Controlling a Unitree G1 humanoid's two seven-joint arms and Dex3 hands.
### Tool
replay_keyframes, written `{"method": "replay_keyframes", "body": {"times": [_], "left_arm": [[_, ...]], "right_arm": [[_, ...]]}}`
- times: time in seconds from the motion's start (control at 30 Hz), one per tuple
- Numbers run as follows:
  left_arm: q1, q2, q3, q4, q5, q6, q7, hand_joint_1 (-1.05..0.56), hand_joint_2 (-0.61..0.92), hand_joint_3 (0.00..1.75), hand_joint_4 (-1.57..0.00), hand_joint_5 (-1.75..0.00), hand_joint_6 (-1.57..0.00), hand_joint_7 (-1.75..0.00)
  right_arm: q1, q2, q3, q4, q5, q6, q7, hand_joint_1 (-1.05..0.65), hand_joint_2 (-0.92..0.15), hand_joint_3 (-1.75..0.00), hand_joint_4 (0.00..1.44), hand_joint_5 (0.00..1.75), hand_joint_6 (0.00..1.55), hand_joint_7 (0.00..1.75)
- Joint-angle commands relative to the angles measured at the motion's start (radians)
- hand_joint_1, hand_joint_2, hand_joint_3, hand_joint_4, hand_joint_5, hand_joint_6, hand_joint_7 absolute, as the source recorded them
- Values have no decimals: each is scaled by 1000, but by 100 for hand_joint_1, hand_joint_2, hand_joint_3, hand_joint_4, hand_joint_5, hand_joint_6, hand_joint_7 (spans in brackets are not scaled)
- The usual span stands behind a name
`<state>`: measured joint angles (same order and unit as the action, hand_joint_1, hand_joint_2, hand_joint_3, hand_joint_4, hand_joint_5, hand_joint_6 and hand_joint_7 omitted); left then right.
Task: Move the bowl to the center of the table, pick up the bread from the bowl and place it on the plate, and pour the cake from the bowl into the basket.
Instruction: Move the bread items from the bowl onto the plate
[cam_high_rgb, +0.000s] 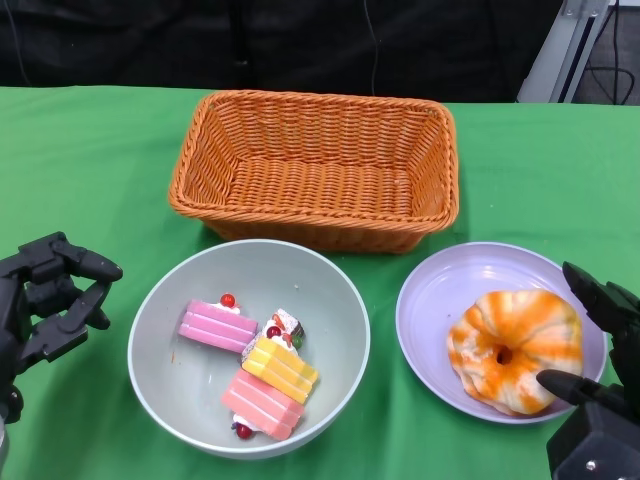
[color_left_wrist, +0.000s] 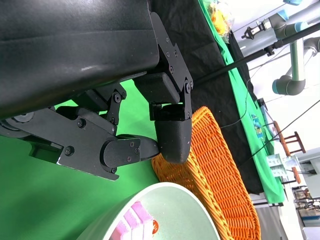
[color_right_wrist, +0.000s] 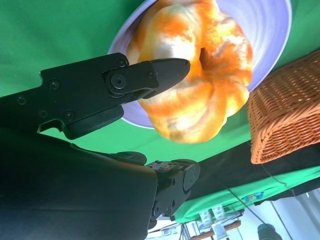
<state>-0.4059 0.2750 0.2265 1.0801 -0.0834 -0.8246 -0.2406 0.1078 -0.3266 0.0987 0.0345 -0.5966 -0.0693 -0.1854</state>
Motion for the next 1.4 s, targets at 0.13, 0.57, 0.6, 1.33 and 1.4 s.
{"method": "replay_keyframes", "body": {"times": [0.13, 0.57, 0.6, 1.33, 1.4], "left_arm": [[9, 23, 3, -3, 0, -5, 4, -18, 77, 55, -85, -141, -87, -109], [9, 19, 1, -3, -9, -7, -5, -16, 77, 57, -85, -141, -86, -110], [9, 21, -1, -3, -3, -8, 1, -16, 77, 57, -85, -141, -86, -110], [6, 24, 1, 3, 10, -8, 8, -16, 76, 58, -85, -143, -85, -110], [6, 24, 1, 3, 10, -8, 8, -16, 76, 58, -85, -142, -86, -110]], "right_arm": [[8, -1, 14, -37, 8, -18, 11, -76, -92, -20, 16, 1, 21, 1], [-13, 8, 38, -46, 17, -55, 27, -75, -92, -18, 16, 1, 22, 1], [-12, 8, 38, -47, 16, -57, 25, -75, -92, -18, 16, 1, 22, 1], [143, 90, 65, -209, 37, -428, -215, -63, -92, -12, 39, 12, 45, 9], [149, 99, 57, -212, 36, -437, -206, -63, -92, -13, 40, 13, 46, 9]]}}
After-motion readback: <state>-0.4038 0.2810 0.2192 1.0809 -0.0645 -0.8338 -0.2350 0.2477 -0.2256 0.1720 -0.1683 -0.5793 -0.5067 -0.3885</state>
